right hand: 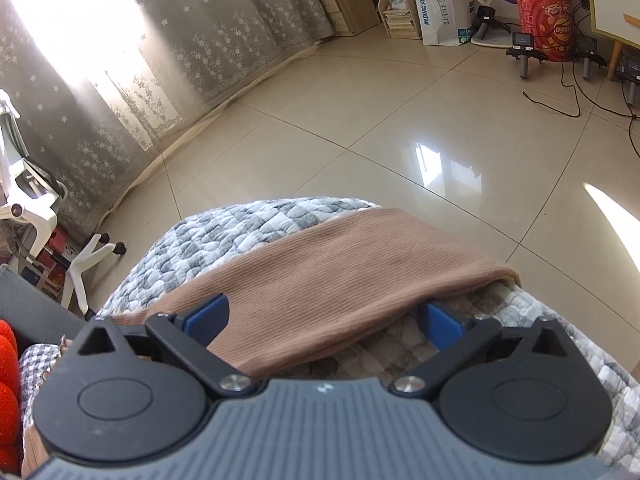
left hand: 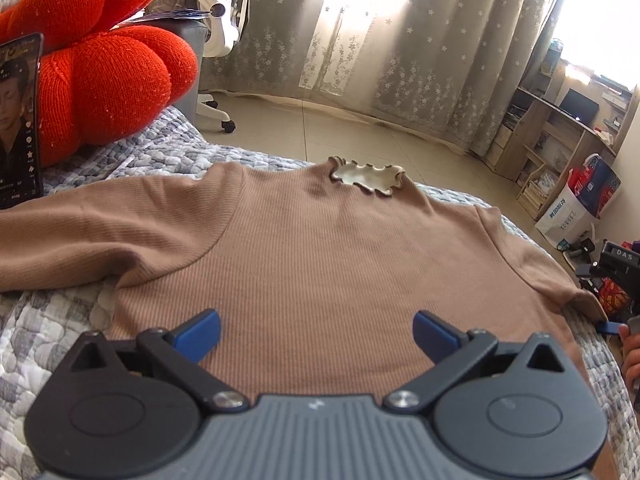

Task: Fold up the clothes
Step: 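Move the right tool to the sleeve nearest it and grasp it, then lift the sleeve with the right tool, fold it across the body, release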

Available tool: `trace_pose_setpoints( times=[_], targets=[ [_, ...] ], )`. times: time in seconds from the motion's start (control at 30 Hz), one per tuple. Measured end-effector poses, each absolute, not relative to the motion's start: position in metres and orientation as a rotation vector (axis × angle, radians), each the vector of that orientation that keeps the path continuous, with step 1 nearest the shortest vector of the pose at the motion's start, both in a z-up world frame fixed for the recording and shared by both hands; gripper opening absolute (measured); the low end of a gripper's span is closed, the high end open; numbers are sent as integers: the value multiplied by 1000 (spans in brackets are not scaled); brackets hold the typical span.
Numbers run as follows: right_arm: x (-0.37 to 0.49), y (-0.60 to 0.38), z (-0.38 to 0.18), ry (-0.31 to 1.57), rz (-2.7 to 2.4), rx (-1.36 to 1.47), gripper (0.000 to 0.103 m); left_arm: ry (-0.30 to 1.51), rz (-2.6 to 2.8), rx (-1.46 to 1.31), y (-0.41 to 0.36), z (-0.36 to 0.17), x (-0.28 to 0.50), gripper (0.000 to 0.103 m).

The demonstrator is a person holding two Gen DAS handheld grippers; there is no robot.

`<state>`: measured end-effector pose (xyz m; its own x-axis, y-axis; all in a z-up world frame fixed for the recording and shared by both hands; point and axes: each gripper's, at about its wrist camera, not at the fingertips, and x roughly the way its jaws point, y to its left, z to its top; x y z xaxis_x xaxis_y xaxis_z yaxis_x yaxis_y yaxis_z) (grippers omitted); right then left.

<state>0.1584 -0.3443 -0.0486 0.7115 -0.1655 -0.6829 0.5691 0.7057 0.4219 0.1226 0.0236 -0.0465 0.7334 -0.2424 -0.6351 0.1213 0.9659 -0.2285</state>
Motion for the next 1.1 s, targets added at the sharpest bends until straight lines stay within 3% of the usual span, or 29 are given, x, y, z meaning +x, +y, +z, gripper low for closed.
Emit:
trace_pose_setpoints(
  times=[0.17, 0.27, 0.43, 0.7, 1.1],
  targets=[
    [156, -355, -51, 592, -468, 719, 83, 719, -197, -179, 26, -48, 121, 103],
    [155, -357, -52, 561, -489, 730, 65, 719, -194, -182, 27, -48, 121, 103],
    [154, -355, -51, 534, -537, 686, 22, 720, -190, -183, 27, -48, 121, 103],
    [148, -345, -37, 437, -565, 597, 12, 719, -191, -180, 27, -49, 120, 103],
    [138, -304, 3, 224, -461, 349, 10, 721, -186, -188, 28, -48, 120, 103]
  ],
)
